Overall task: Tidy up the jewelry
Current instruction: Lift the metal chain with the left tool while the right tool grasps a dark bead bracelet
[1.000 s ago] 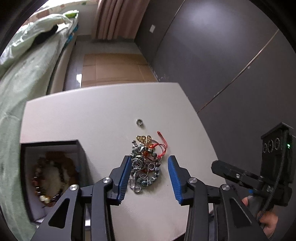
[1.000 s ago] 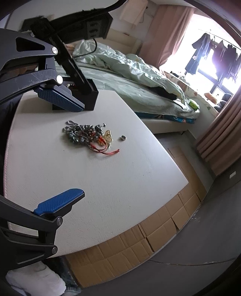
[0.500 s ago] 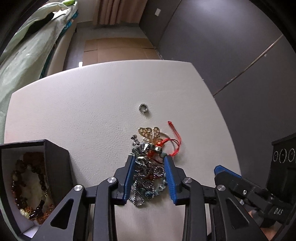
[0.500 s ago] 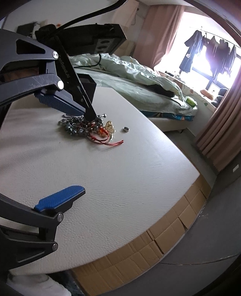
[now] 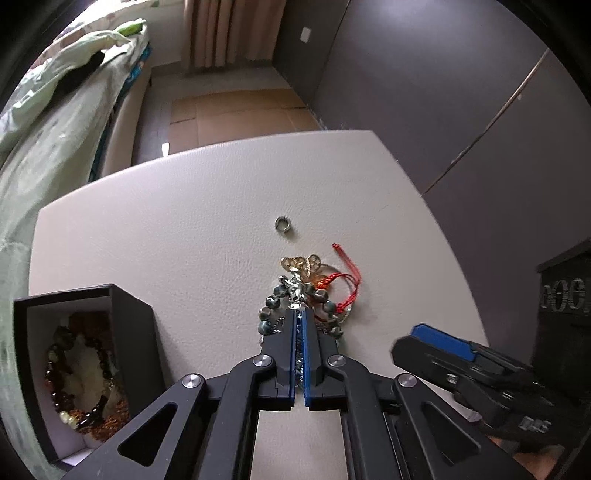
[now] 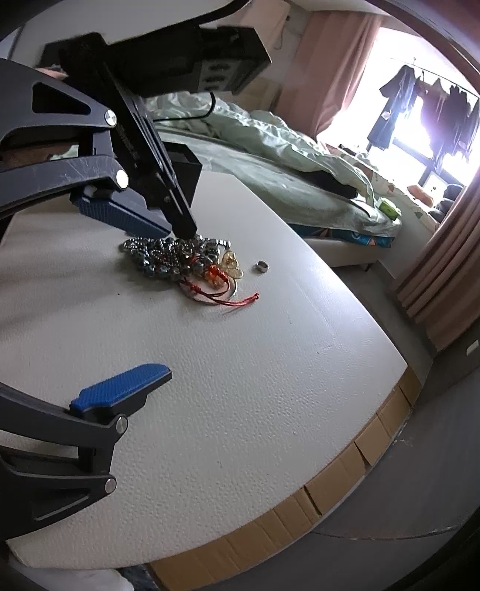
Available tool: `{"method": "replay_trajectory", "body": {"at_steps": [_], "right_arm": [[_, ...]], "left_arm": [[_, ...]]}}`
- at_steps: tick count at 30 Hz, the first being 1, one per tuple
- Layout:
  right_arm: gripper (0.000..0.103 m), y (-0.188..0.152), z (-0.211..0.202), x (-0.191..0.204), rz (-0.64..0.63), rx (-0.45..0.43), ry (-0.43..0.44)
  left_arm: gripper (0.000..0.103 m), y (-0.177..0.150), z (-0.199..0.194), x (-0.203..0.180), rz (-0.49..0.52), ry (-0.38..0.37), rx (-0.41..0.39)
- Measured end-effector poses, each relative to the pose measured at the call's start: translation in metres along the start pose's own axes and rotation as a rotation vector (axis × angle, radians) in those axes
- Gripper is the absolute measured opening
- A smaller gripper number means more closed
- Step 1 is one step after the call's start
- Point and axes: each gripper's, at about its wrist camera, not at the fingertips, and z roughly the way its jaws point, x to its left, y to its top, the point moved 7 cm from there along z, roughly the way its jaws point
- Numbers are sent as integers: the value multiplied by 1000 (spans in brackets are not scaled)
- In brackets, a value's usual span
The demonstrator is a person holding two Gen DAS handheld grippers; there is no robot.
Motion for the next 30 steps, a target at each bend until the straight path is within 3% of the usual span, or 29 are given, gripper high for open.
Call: {"method": "replay_trajectory", "body": {"at_steps": [5, 13, 18, 23, 30], "right_arm": [[57, 0, 0, -2, 3, 8, 19], [56, 1, -1, 3, 2, 15, 44], [48, 2, 10, 16, -17, 51, 49], [36, 4, 24, 24, -22, 83, 30], [36, 9, 40, 26, -48, 111, -46]], "left_arm": [[2, 4, -24, -3, 3, -21, -46], [1, 20, -81, -4, -3, -43, -154], [1, 33, -122, -2, 3, -46, -236], [1, 43, -158, 0, 7, -41, -308], [1, 52, -202, 7, 1, -30, -394]]}}
